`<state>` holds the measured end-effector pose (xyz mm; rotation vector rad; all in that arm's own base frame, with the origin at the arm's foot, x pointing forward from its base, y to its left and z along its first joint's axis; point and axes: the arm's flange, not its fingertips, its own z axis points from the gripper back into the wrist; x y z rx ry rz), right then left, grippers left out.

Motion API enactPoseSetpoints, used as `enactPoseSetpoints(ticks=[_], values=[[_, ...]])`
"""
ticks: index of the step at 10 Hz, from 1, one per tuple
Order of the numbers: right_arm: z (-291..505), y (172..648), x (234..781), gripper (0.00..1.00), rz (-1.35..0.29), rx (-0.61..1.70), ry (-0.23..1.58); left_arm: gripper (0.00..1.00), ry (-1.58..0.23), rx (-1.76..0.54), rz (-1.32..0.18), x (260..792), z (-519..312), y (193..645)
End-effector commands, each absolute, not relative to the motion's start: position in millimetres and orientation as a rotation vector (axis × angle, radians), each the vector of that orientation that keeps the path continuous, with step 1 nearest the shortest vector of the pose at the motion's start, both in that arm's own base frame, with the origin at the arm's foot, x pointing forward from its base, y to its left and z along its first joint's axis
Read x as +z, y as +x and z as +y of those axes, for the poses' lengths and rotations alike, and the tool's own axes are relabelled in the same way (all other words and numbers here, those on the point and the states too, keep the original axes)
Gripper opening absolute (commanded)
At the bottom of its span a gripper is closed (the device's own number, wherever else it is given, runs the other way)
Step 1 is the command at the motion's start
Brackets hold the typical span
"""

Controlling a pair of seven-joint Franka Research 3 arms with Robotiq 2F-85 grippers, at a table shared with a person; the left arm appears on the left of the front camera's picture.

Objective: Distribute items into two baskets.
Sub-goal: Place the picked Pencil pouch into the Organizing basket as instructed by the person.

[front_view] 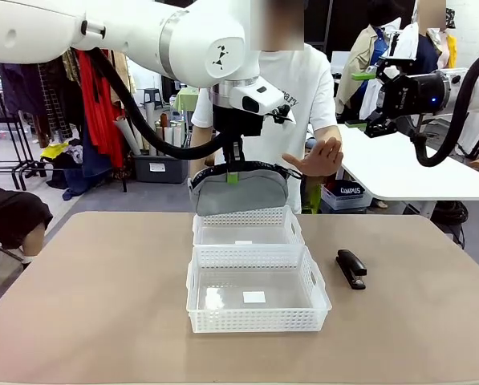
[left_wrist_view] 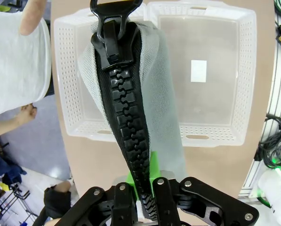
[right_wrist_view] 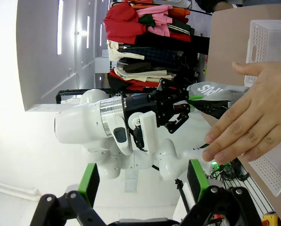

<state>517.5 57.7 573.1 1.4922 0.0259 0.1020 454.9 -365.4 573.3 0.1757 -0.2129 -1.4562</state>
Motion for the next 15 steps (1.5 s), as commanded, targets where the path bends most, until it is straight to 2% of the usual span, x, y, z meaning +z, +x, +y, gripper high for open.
enactPoseSetpoints(ticks=[1, 15], values=[[58.1, 516.1, 575.2, 1.00, 0.025, 0.108, 1.494, 0.00, 0.181, -1.457, -0.218, 576.1, -364.9, 453.2], [58.1, 516.1, 575.2, 1.00, 0.025, 0.108, 1.494, 0.00, 0.181, -1.457, -0.218, 576.1, -364.9, 453.2]])
